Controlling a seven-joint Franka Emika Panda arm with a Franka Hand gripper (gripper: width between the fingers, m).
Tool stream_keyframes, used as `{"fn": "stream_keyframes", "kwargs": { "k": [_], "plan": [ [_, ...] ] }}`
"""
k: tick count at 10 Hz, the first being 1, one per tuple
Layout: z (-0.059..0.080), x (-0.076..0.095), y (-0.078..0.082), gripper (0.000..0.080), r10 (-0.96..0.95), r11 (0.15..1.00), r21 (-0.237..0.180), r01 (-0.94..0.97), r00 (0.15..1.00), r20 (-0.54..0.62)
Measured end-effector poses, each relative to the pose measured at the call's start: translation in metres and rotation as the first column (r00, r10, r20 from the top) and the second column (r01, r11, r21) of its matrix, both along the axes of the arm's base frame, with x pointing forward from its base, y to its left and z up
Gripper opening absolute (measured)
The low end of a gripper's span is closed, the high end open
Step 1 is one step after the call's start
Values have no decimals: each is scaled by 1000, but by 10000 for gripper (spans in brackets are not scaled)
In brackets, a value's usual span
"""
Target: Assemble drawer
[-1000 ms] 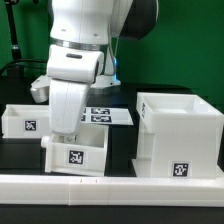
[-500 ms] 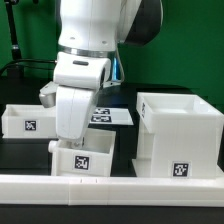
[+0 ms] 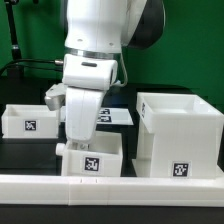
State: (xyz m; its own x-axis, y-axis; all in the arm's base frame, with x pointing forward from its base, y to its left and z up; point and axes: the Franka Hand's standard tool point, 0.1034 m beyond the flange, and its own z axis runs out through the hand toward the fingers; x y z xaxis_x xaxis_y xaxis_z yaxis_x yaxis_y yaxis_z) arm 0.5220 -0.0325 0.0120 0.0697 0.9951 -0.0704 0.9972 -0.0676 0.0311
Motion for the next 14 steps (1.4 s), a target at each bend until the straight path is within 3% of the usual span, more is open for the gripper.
{"fn": "stream_keyframes", "kwargs": {
  "k": [10, 14],
  "plan": [
    [5, 11, 6, 42, 2, 1000, -3, -2, 1000, 3],
    [5, 10, 0, 42, 2, 1000, -2, -2, 1000, 0]
  ]
}}
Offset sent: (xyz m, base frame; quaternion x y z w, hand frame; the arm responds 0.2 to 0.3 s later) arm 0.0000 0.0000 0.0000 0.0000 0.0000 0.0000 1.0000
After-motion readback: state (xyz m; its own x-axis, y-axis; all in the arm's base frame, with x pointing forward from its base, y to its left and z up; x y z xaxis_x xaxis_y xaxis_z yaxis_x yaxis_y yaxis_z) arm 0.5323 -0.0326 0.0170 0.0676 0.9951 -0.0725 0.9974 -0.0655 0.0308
